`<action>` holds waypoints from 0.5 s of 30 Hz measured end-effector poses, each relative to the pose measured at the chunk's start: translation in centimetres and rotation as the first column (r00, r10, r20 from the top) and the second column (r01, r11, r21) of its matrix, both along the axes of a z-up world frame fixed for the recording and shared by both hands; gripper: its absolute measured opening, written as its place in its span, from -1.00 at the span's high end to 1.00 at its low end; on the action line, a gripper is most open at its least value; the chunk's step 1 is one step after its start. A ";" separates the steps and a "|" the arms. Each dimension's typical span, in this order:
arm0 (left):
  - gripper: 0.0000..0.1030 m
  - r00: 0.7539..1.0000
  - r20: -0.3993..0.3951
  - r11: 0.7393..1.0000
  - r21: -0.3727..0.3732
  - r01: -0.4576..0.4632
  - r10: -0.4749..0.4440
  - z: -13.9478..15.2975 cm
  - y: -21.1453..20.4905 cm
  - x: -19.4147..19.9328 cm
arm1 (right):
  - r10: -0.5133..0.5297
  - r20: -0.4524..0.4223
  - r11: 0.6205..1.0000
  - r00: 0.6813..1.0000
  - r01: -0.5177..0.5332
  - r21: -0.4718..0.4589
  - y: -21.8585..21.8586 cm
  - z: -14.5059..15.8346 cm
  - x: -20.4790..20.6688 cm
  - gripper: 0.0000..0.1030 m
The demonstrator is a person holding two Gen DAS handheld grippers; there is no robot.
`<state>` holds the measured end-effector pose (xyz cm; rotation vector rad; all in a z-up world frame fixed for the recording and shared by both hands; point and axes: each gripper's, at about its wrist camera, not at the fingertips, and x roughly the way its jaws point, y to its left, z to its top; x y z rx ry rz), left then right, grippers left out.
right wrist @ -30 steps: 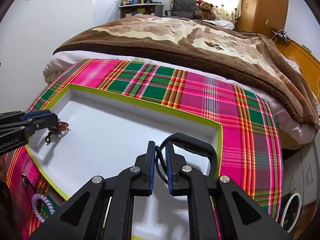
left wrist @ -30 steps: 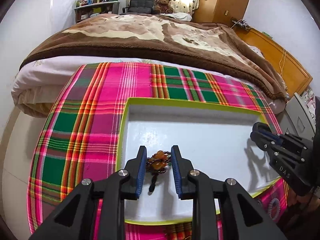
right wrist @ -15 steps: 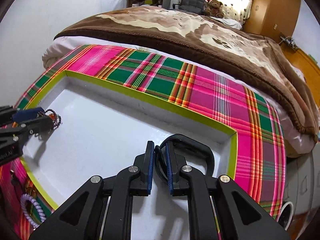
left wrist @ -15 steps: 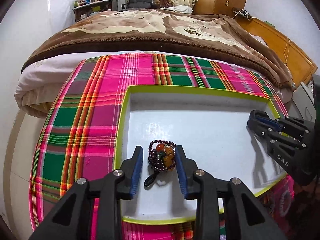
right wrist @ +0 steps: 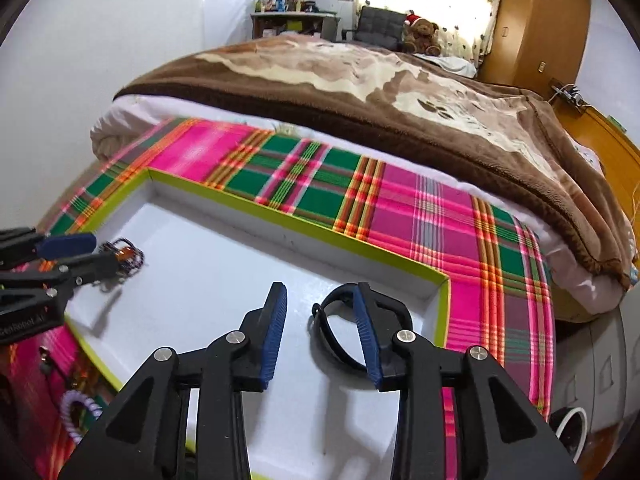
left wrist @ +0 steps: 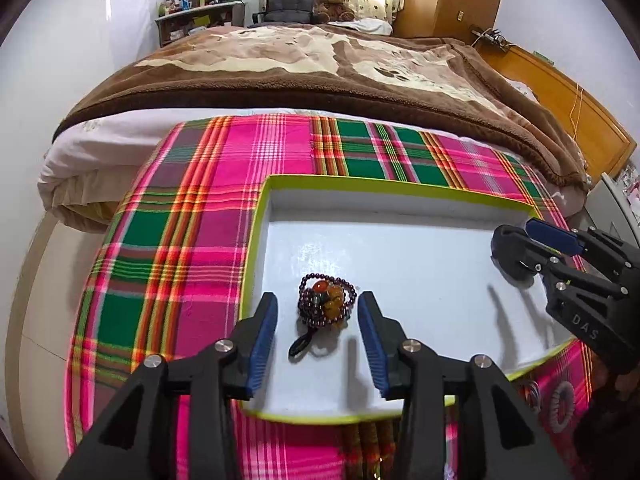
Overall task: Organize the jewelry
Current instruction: 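Lower the black strap into the box and open the right tool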
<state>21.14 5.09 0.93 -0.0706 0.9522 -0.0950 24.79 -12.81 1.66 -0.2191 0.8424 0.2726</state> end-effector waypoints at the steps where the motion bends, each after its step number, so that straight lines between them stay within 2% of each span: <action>1: 0.06 1.000 0.005 1.000 -0.002 -0.004 0.004 0.2 0.1 -0.3 | -0.007 0.005 1.000 1.000 0.007 0.011 -0.2 0.3 -0.4 0.31; 10: -0.01 0.999 0.037 0.999 -0.023 -0.039 0.040 1.3 1.1 -4.2 | -0.065 0.025 0.989 0.998 0.061 0.135 -2.3 2.0 -4.4 0.30; 15: -0.02 0.996 0.059 0.997 -0.013 -0.072 0.073 1.4 1.6 -6.8 | -0.089 0.035 0.983 0.995 0.082 0.164 -3.3 2.3 -7.2 0.30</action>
